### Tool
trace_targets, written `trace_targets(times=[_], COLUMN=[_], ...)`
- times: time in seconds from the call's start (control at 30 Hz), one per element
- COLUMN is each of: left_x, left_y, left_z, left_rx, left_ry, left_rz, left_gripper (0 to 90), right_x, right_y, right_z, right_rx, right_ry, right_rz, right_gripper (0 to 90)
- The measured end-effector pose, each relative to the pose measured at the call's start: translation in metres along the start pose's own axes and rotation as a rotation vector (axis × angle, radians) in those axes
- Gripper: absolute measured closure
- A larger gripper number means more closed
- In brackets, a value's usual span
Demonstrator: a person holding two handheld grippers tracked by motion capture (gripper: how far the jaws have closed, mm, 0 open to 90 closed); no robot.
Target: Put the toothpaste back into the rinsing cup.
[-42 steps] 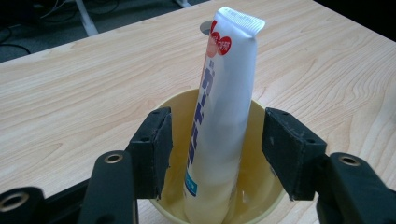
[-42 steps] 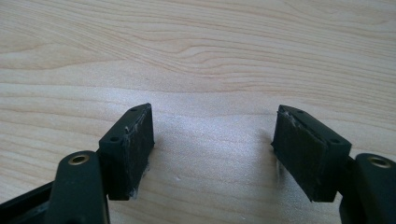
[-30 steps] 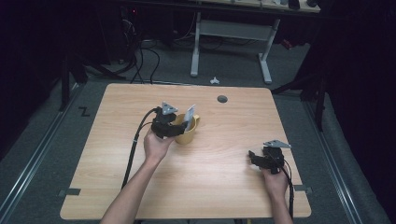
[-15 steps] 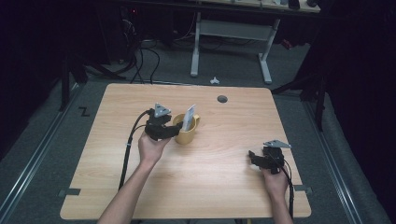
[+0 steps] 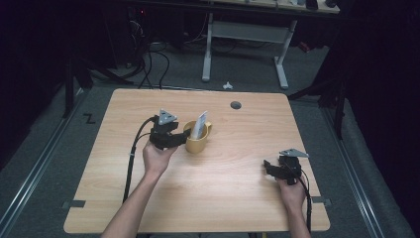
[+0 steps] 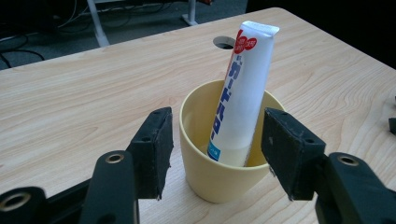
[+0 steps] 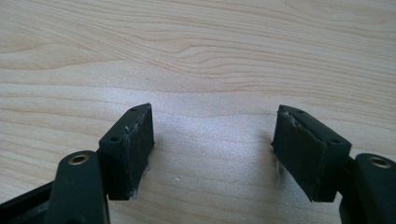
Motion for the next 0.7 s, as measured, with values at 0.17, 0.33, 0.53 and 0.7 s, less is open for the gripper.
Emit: trace_targets(times=[0.17, 0.33, 0.53, 0.7], left_x=[-0.005, -0.010, -0.014, -0.018], left_y=[0.000, -0.002, -0.005, -0.006], left_z=[-0.002, -0.005, -0.009, -0.009], left_rx=[0.003, -0.005, -0.013, -0.014], left_ry=[0.003, 0.008, 0.013, 0.014], left_rz=[0.005, 0.026, 0.032, 0.039], left_gripper=[44.1, 45.0, 45.2, 45.2], right_x=[0.000, 0.000, 0.000, 0.000], right_y=[0.000, 0.000, 0.000, 0.000], right_z=[0.000, 0.000, 0.000, 0.000], right_rx=[0.000, 0.000, 0.000, 0.000], right_ry=[0.000, 0.000, 0.000, 0.000], right_rz=[0.000, 0.000, 0.000, 0.000], right_gripper=[29.2, 29.2, 29.2, 29.2])
Point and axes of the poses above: each handheld gripper's, and its own axes: x roughly forward along the jaws, y roughly out of its top, z roughly to its right, the point moved 6 cm from there along x, roughly forward along the jaws, and after that the axes turned 1 degree about -x, right-handed, at the moved point
